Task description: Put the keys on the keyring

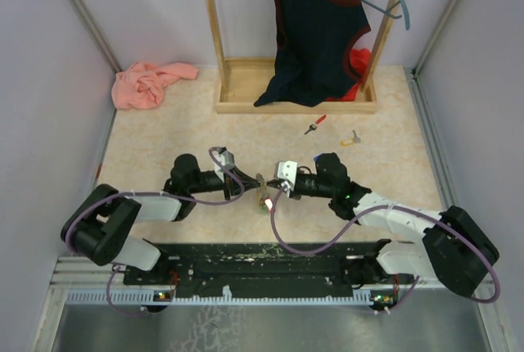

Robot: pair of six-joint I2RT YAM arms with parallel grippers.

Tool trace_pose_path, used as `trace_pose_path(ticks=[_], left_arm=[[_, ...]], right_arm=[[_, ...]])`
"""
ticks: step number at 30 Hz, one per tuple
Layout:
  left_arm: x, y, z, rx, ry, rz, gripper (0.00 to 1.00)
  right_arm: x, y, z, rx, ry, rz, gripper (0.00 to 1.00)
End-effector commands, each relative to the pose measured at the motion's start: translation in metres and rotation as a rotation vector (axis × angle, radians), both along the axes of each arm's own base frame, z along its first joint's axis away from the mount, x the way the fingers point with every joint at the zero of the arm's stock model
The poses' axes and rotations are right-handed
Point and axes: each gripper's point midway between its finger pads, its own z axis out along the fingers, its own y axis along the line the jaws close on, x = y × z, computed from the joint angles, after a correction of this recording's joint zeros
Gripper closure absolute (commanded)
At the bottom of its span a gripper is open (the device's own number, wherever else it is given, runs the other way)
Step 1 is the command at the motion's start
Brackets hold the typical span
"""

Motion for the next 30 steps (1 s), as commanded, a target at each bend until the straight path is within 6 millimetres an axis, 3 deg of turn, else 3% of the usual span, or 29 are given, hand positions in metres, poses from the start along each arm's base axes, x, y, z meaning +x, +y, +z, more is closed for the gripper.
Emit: trace_pose_path(ticks=[1,30], left_arm=[[0.001,0.0,0.014,-0.023,-0.055,-0.001,0.99],[-0.004,-0.001,0.019,-0.006,-0.07,-0.03,0.99]], right_arm=[[0.001,0.009,0.016,0.072,-0.02,0.017,0.97],[0.008,0.017,0.028,0.095,-0.034,0.022,0.87]])
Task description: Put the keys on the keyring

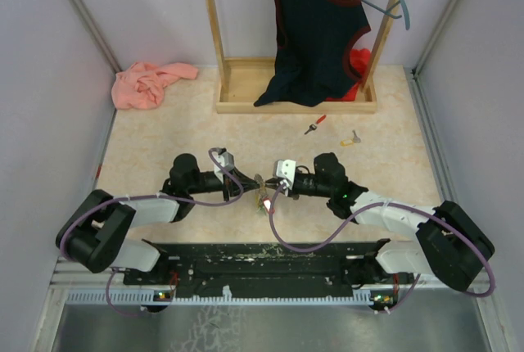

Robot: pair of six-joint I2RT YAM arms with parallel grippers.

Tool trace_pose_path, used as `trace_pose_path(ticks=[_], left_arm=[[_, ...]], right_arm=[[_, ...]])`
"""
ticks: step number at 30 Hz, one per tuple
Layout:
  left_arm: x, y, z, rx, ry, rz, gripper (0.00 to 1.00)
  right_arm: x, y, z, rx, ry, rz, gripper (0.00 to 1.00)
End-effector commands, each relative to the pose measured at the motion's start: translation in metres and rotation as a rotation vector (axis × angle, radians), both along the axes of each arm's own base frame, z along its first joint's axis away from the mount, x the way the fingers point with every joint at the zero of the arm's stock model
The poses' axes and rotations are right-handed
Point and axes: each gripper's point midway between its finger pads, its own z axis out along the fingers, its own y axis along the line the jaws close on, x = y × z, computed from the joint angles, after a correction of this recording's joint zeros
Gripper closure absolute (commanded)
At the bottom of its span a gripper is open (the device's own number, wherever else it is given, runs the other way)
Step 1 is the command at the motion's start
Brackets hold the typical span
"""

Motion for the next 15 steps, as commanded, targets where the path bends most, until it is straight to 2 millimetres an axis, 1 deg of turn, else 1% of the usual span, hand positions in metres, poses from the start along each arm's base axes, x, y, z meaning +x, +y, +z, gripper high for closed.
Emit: trace_pose_path(ticks=[1,15], left_arm=[[0.0005,-0.0035,0.015,-0.018,-0.059,-0.021,0.99],[-0.0003,-0.0053,0.0194,-0.022,-0.056,-0.027,0.99]], right_arm=[[0.0052,0.0108,0.0318,0.071,-0.06,0.021,0.86],[0.0025,0.0143,0.0314,0.064,-0.051,0.053,0.81]])
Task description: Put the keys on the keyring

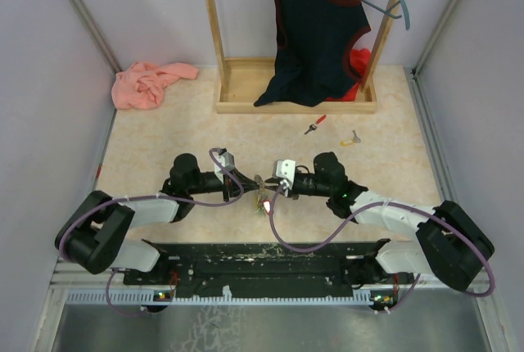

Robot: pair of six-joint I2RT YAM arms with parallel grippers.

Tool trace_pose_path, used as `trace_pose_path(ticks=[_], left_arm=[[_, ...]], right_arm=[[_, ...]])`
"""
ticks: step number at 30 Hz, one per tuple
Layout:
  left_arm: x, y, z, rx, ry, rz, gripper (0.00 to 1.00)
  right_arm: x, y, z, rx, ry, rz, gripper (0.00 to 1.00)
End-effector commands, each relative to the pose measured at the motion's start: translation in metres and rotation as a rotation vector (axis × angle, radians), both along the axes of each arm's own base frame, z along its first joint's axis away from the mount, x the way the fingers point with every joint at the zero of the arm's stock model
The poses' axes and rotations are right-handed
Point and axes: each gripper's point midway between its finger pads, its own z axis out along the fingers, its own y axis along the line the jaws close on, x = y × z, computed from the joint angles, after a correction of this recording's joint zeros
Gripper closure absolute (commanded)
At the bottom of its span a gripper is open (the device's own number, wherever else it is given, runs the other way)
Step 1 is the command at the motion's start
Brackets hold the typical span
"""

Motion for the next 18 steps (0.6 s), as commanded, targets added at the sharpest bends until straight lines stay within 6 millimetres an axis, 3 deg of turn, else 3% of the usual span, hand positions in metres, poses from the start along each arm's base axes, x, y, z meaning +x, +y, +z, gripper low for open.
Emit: trace_pose_path(ticks=[1,7,13,18], left_arm=[[0.002,-0.006,0.023,-0.037,-0.071,-0.023,0.99],[0.001,-0.007,0.024,-0.039,-0.064,-0.03,0.99],[0.002,-0.006,0.027,-0.046,-0.064,-0.01,0.99],[0.013,-0.001,0.033,-0.093,-0.033,0.095,0.99]], right_arm=[[0.005,0.013,0.031,0.062,-0.054,0.035,0.8],[0.006,0.014,0.03,0.058,-0.049,0.038,0.81],[0.008,0.012,0.027,0.045,-0.051,0.024,1.0],[0.009,0.006,0.024,0.03,-0.066,-0.005,1.0]])
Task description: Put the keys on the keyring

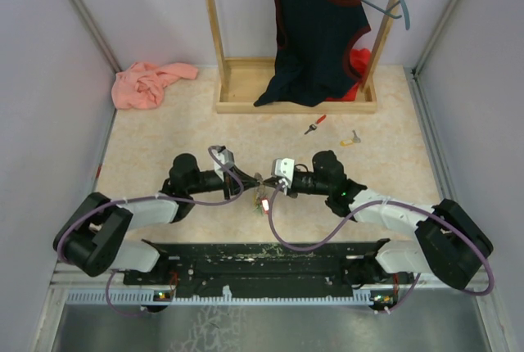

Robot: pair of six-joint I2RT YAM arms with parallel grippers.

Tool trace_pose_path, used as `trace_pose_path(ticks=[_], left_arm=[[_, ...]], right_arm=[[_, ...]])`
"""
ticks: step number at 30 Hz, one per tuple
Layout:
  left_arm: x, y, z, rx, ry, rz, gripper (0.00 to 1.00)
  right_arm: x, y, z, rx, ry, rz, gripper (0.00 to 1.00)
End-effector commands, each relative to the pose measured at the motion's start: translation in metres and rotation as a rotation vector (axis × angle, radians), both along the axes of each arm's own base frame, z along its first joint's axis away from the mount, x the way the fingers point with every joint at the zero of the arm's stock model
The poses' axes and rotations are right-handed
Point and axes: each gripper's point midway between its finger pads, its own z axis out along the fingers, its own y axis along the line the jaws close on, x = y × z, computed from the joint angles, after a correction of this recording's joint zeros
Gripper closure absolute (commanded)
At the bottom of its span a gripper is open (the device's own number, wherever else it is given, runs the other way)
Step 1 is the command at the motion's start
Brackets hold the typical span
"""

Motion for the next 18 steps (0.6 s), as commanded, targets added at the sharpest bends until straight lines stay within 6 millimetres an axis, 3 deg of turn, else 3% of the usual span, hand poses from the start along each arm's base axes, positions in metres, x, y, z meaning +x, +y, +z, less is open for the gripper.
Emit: trace_pose_path(ticks=[1,9,14,18], left_arm=[[0.011,0.002,0.027,-0.096,-0.021,0.096,0.99],[0.016,-0.001,0.042,-0.231,0.113,0.19,0.99],[0.019,-0.001,0.035,-0.23,0.134,0.212,0.99],[0.017,0.004,0.023,-0.183,0.119,0.215,0.81]], right_arm=[[0.006,0.001,0.02,0.028,-0.061,-0.014,1.0],[0.001,0.005,0.013,0.023,-0.044,0.022,1.0],[0.007,0.0,0.013,0.014,-0.08,-0.017,1.0],[0.014,-0.007,0.024,0.002,-0.122,-0.04,1.0]])
